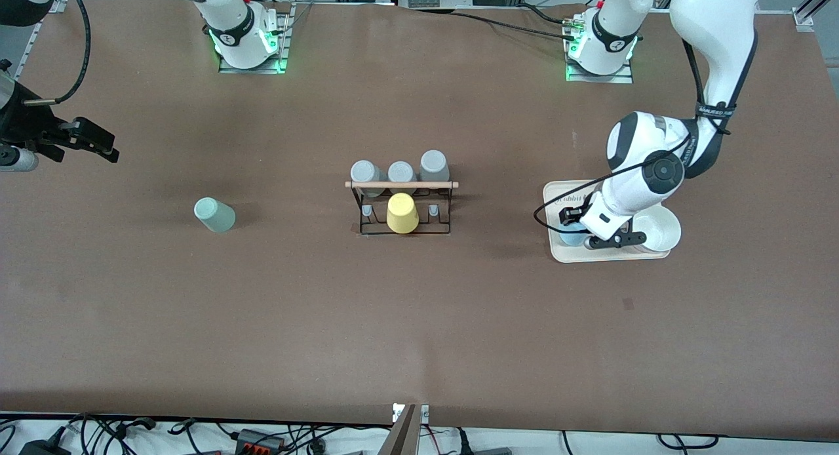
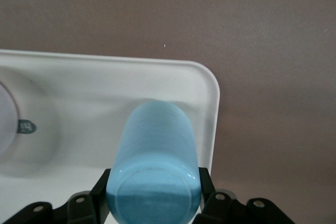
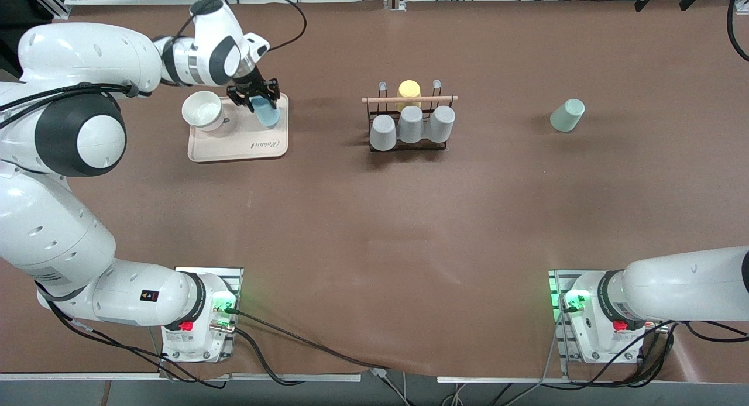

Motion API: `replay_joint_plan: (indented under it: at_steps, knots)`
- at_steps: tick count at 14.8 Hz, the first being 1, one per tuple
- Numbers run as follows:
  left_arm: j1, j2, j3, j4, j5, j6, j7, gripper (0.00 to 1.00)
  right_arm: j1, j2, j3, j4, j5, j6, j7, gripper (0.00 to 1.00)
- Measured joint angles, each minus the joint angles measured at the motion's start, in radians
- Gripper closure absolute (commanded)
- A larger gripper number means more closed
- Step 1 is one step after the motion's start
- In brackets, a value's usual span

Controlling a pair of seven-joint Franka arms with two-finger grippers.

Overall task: Hang scattered cups on rack with three cups
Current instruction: 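Lift the light blue cup with the left gripper toward the rack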

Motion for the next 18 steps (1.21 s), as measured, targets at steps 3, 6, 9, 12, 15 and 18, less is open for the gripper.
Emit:
replay_joint_plan:
  at_steps: [3,6,9,12,15,18]
  knots:
    - [0.001,-0.019,-0.002,0.151,0.000,-0.173,-0.042,0.49,-0.002,0.012,0.000,0.001,0.000,0.006,0.000,0.00]
    - [-0.007,-0.028,-0.044,0.265,-0.001,-0.277,-0.159,0.49,-0.002,0.016,0.000,0.004,0.000,0.008,0.000,0.00]
    - [-0.026,-0.027,-0.123,0.331,-0.001,-0.297,-0.314,0.49,-0.002,0.016,0.000,0.006,0.000,0.009,0.000,0.00]
    - [-0.081,-0.016,-0.166,0.386,-0.002,-0.297,-0.457,0.49,-0.003,0.016,-0.001,0.006,0.000,0.009,0.000,0.00]
    - [-0.164,0.039,-0.170,0.483,-0.002,-0.300,-0.589,0.49,-0.004,0.017,-0.002,0.006,0.000,0.009,0.000,0.00]
    - [-0.245,0.134,-0.169,0.588,-0.001,-0.338,-0.694,0.49,-0.005,0.023,-0.003,0.006,0.000,0.009,0.000,0.00]
